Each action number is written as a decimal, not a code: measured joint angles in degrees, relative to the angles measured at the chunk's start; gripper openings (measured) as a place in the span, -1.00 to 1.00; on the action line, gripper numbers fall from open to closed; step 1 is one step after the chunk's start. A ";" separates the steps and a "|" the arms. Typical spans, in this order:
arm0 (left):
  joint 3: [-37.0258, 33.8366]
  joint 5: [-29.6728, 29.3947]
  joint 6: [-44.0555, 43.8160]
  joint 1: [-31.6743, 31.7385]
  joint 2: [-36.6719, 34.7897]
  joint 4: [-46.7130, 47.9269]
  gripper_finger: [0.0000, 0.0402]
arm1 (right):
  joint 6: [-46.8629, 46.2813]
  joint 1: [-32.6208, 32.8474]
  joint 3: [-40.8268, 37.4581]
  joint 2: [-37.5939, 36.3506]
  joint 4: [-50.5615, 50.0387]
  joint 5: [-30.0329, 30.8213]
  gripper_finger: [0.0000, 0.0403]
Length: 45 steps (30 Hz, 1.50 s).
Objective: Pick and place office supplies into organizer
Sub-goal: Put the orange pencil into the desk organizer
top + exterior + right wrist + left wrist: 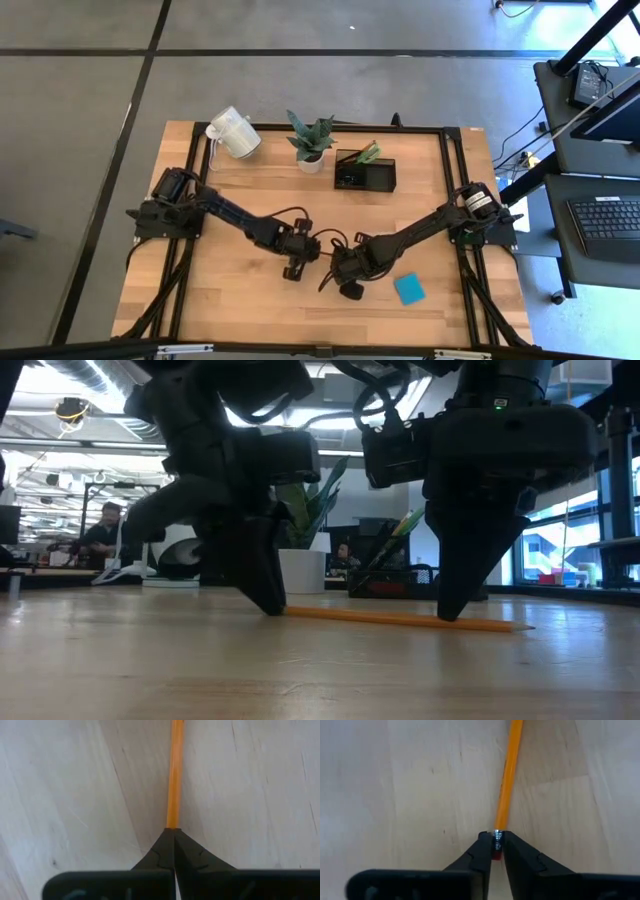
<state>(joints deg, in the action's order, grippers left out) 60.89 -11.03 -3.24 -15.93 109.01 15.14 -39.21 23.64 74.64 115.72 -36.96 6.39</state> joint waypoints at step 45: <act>-0.80 9.32 -7.62 0.70 2.95 -5.22 -0.99 | -50.46 28.19 -13.66 -3.76 3.48 43.92 0.10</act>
<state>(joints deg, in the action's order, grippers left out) 60.10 -1.71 -10.85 -15.23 111.96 9.92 -89.67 51.83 60.98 111.96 -33.48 50.31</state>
